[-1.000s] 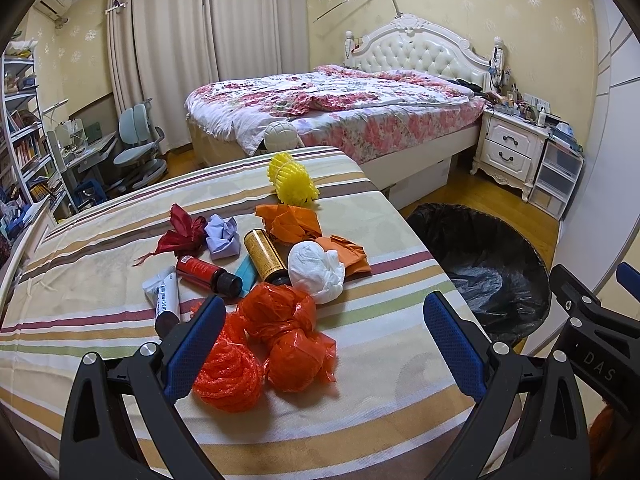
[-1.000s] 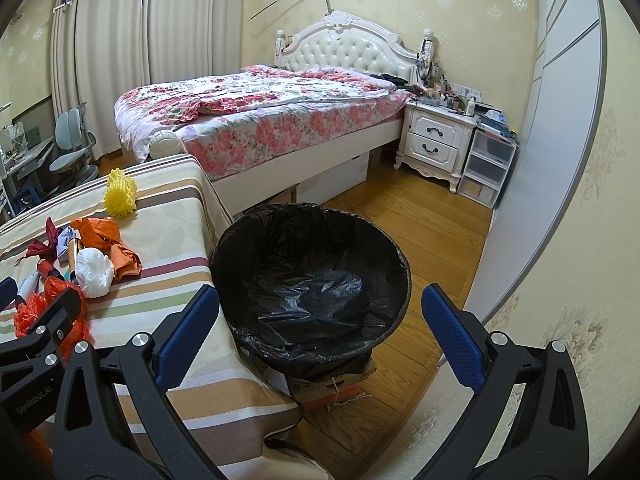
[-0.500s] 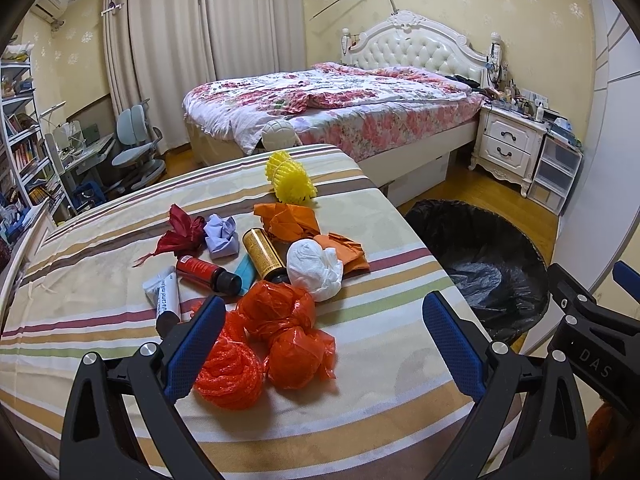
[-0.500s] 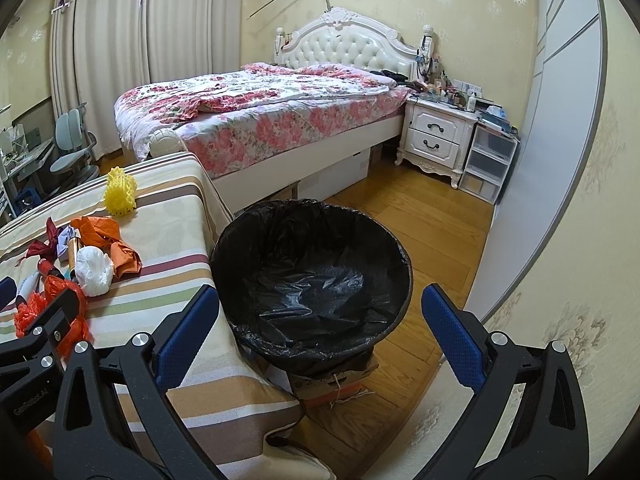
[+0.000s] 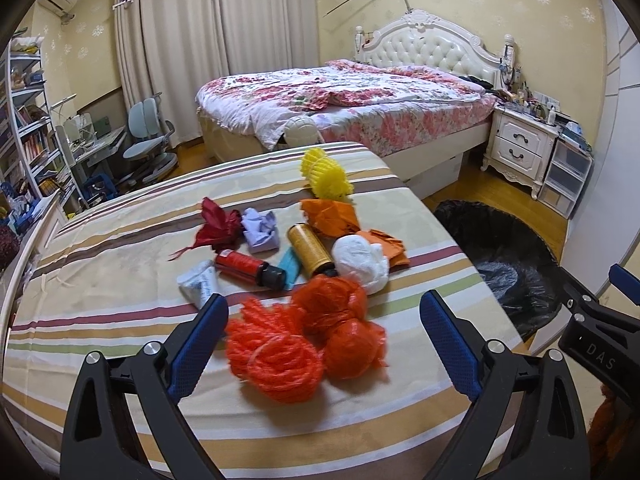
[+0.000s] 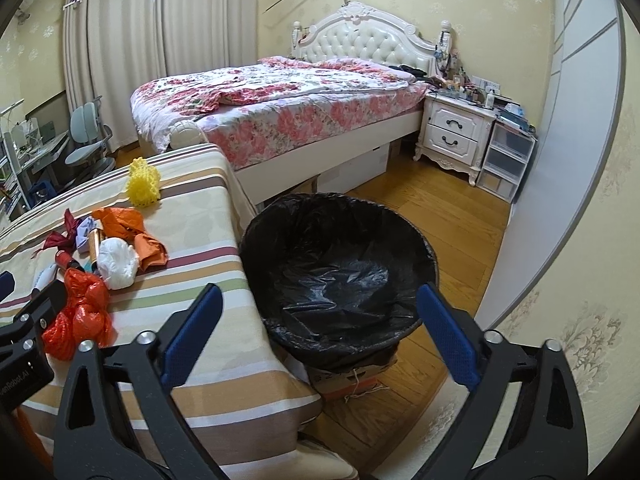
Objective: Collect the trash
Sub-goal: 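Grasp the orange mesh bag with the left gripper while the right gripper grasps the red plastic bag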
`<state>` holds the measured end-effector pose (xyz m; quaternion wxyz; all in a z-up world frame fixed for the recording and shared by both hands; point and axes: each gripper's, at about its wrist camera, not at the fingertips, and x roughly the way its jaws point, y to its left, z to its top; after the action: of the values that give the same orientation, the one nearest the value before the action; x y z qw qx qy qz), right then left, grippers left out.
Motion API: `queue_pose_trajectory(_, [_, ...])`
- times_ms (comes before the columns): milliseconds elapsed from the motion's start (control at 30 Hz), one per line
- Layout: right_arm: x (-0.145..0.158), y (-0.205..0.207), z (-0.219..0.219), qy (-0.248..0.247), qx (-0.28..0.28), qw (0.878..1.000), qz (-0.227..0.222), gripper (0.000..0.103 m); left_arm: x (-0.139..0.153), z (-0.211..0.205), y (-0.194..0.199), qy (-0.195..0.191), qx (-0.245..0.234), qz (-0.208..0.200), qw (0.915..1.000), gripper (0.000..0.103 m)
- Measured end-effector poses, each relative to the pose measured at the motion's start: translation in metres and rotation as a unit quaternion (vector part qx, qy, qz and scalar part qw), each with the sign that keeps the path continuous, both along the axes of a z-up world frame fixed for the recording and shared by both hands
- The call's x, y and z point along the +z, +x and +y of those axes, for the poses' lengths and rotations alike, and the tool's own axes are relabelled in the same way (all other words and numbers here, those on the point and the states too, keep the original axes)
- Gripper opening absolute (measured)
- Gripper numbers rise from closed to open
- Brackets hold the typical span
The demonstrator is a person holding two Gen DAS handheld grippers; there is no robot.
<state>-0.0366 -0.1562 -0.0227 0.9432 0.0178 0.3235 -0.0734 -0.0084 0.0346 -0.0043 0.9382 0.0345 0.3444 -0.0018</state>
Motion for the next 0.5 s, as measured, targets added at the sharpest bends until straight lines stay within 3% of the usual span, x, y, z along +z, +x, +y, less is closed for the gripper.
queue_pose_trajectory(67, [-0.001, 0.001, 0.009, 0.003, 0.011, 1.0, 0.004, 0.085, 0.001, 0.011, -0.001, 0.001, 0.006, 0.001, 1.0, 0.091])
queue_pose_trajectory(500, [-0.001, 0.005, 0.058, -0.004, 0.074, 0.997, 0.02, 0.085, -0.009, 0.076, -0.01, 0.001, 0.058, 0.027, 0.9979, 0.091])
